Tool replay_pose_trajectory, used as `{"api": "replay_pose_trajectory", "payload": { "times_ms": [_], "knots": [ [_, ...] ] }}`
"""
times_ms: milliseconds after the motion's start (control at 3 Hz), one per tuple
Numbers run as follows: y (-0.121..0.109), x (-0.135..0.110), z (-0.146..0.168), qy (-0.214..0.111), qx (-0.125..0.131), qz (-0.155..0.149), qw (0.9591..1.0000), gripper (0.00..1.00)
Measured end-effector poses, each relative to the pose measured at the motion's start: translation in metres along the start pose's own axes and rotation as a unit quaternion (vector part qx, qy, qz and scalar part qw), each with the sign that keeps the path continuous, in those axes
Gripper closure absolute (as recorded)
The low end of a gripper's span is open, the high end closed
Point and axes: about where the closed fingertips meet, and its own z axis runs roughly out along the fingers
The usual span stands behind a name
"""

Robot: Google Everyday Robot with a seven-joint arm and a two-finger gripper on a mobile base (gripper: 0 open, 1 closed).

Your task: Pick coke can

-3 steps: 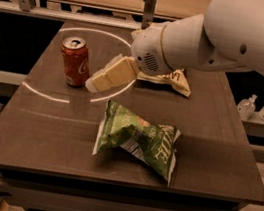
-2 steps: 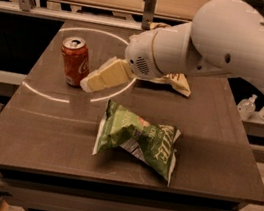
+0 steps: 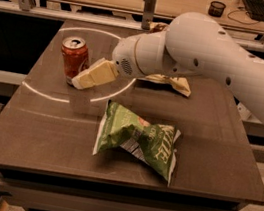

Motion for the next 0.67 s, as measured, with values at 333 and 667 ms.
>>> {"api": "replay_pose_trajectory", "payload": {
  "times_ms": [333,667],
  "knots": [
    [-0.004,-0.005,0.034,-0.008,-0.02,-0.007,0.9997,0.0],
    [-0.003,-0.013,0.06,-0.018,-0.041,-0.011,0.999,0.0]
  ]
}}
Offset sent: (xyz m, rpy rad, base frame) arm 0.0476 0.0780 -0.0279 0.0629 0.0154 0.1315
